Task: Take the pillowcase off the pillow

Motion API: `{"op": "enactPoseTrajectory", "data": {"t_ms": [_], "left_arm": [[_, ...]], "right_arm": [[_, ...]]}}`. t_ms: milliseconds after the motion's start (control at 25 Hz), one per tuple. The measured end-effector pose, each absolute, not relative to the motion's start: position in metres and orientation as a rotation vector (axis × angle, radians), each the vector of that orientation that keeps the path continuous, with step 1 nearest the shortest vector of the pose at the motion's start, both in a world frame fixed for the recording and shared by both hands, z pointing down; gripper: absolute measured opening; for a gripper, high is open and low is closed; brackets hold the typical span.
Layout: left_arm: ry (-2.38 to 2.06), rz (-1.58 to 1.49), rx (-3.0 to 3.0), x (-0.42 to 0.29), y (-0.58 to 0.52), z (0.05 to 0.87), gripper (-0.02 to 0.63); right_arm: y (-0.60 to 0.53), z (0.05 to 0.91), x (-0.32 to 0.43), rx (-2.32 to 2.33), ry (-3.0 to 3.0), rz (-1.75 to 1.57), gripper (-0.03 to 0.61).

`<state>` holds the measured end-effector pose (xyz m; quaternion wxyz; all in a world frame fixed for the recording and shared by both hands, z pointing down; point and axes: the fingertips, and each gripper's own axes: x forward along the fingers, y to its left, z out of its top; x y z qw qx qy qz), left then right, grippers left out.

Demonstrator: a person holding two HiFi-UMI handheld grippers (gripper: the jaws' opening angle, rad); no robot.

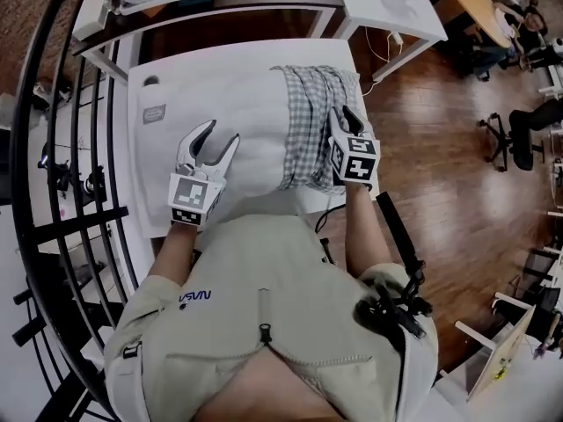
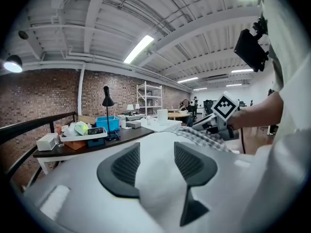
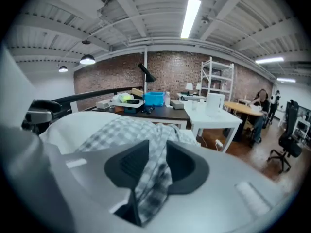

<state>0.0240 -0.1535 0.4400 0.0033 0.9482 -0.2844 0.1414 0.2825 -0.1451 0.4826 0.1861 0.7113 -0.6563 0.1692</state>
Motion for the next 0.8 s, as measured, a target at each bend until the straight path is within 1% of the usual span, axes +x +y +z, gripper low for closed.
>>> {"op": "enactPoseTrajectory", "data": {"t_ms": [320,360,480,560,680,720,800], "left_arm": [[-0.570,0.559,3.037,0.059,-0.063,0.453,0.232],[-0.548,0.572,3.035,0.060,-0.058,0.457,0.232],[-0.493,0.614,3.034,0.060,-0.050,0.469,0.233],[-0.434,0.656,3.031,0.062,-0.044,0.479,0.239],[-0.333,0.752,2.993,0.065,-0.028,0.499,0.272],[-0.321,0.794,2.975,0.065,-0.024,0.508,0.280],[-0.339,0.875,2.947,0.062,-0.023,0.528,0.280]], "right_arm": [[-0.062,0.473,0.232,2.031,-1.876,0.496,0.104],[-0.051,0.476,0.226,2.020,-1.869,0.499,0.123],[-0.027,0.493,0.207,1.966,-1.846,0.521,0.127],[-0.016,0.506,0.196,1.919,-1.826,0.539,0.141],[0.002,0.527,0.181,1.830,-1.803,0.573,0.161],[0.007,0.537,0.176,1.799,-1.795,0.589,0.178],[0.012,0.559,0.171,1.753,-1.767,0.620,0.184]]}}
